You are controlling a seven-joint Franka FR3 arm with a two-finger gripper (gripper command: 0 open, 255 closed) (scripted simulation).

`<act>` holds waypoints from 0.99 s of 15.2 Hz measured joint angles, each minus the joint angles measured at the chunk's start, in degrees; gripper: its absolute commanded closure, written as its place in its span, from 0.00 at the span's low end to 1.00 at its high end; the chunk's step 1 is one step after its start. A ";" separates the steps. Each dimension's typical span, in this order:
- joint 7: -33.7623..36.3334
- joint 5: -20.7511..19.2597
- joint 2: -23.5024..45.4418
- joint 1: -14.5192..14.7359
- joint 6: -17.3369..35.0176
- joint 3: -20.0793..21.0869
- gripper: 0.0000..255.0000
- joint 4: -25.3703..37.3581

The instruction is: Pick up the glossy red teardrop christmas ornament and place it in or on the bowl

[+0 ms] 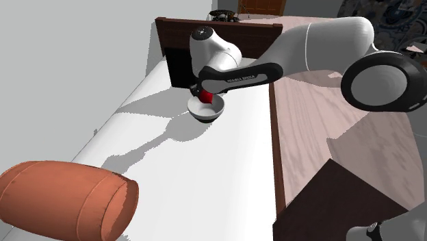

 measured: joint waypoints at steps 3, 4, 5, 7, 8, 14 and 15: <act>0.61 -0.50 0.69 0.00 1.29 -0.36 1.00 -0.72; 0.62 -0.52 0.76 0.00 1.36 -0.38 1.00 -0.70; 0.63 -0.54 0.77 -0.01 1.40 -0.39 1.00 -0.72; 0.63 -0.55 0.80 -0.02 1.43 -0.40 1.00 -0.71; 0.63 -0.55 0.80 -0.02 1.44 -0.40 1.00 -0.71; 0.63 -0.55 0.79 -0.02 1.45 -0.40 0.00 -0.71; 0.63 -0.55 0.79 -0.02 1.45 -0.40 0.00 -0.71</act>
